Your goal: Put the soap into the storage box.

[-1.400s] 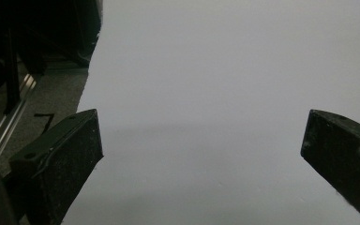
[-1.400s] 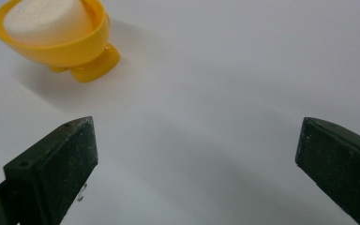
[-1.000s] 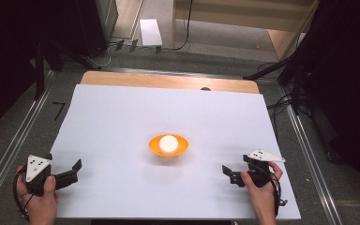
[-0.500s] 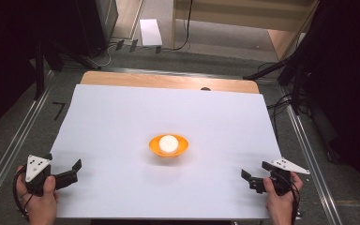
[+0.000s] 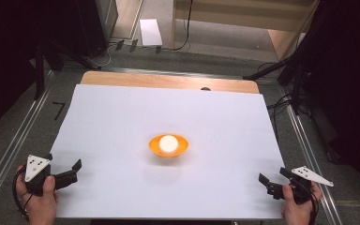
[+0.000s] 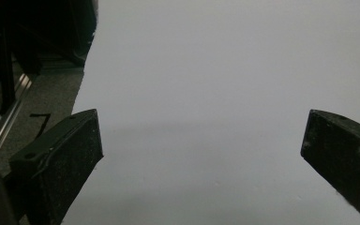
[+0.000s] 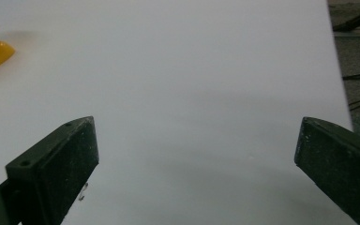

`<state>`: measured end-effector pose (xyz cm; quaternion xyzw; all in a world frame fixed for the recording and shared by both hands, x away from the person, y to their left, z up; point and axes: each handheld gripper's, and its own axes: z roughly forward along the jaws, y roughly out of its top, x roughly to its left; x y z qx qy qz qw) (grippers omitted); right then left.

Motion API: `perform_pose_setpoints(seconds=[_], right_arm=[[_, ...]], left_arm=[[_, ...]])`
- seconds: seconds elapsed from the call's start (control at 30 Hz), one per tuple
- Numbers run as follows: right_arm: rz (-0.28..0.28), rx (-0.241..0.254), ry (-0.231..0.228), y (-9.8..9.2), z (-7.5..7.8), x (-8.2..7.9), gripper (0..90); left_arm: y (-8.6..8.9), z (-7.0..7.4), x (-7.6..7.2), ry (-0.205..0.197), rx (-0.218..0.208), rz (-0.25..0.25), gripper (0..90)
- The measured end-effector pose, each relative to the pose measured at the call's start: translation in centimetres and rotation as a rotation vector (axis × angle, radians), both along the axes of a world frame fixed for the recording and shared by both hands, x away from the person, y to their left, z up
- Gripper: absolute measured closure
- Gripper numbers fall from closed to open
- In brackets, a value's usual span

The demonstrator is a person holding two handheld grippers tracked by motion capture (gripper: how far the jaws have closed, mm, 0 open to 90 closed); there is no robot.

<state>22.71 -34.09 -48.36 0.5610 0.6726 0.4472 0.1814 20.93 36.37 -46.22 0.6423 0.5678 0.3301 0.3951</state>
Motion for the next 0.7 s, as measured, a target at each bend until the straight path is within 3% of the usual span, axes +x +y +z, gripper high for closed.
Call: perform_pose_setpoints(seconds=[0.17, 0.33, 0.7], right_arm=[[-0.048, 0.036, -0.023, -1.5, -0.2, -0.6, 0.8], [-0.050, 0.096, -0.047, -2.2, -0.5, -0.8, 1.4], [-0.059, 0.094, -0.039, -2.0, -0.9, -0.8, 6.2]], left_arm=[[0.1, 0.0, 0.0, -0.001, -0.003, -0.002, 0.0], [0.1, 0.0, -0.1, -0.002, -0.008, -0.002, 0.0], [0.3, 0.0, -0.1, -0.004, -0.018, -0.004, 0.0]])
